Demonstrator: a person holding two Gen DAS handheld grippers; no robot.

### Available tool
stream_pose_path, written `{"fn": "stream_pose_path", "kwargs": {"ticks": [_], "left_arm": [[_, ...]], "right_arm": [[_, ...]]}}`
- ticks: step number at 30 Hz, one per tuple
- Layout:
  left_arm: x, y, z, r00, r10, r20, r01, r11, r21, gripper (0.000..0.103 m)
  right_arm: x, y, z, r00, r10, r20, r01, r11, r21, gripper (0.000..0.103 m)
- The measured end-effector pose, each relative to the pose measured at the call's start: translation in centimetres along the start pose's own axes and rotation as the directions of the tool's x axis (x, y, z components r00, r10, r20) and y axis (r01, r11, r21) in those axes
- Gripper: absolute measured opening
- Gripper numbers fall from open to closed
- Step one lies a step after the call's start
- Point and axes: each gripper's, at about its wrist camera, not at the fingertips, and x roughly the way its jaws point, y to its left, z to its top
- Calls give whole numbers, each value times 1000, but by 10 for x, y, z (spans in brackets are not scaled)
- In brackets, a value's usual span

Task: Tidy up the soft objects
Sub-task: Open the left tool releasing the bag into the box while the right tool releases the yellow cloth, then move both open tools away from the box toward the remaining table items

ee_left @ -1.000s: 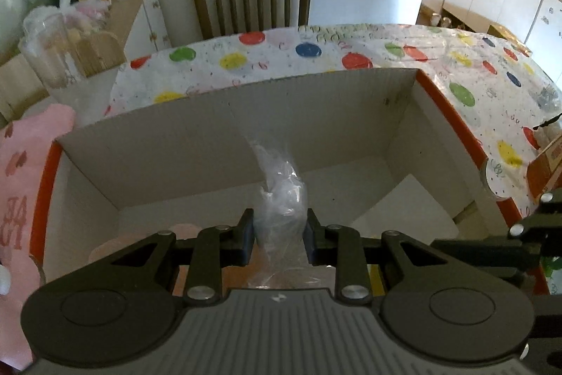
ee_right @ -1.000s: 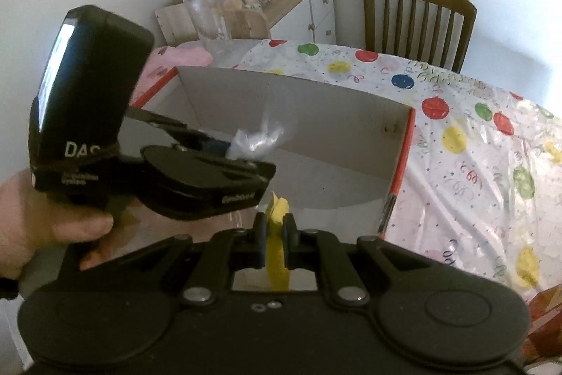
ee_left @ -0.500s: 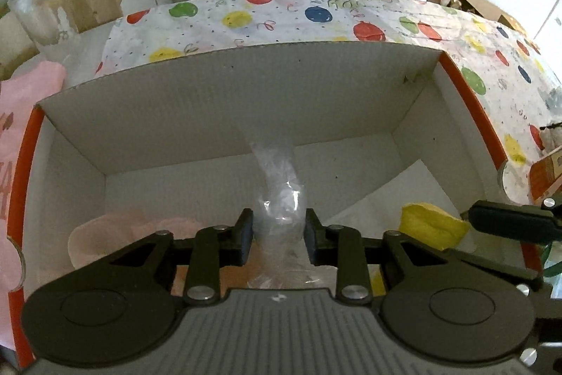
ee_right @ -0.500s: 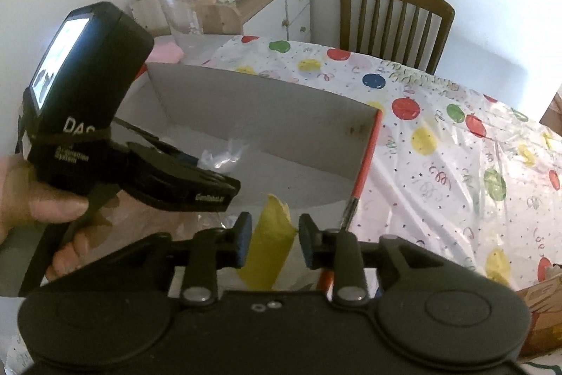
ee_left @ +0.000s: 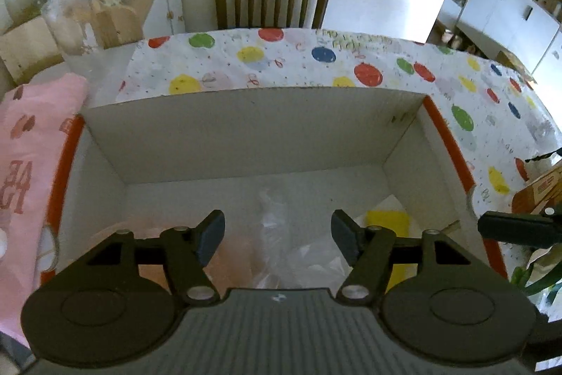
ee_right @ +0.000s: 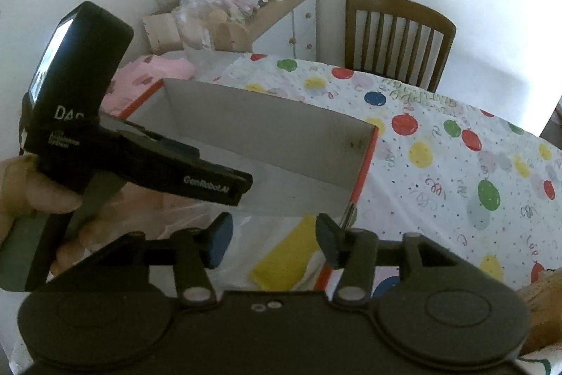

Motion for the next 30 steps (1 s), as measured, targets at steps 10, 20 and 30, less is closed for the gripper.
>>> {"fn": "stream_pose_path", "kwargs": {"ticks": [10,20,30], "left_arm": [[-45,-4,-9,995,7,96,-6,1000,-6,67],[-99,-23,-25,978,-11,206,2,999,44,75],[-141,-54,-47,959,-93,268,81,995,57,84]], "right_arm": [[-30,-2,-4,999,19,46,-20,1000,17,63],[-65,-12,-12,992,16,126,-23,998,57,77],[-113,-20,-32,974,2,227,-23,996,89,95]]}}
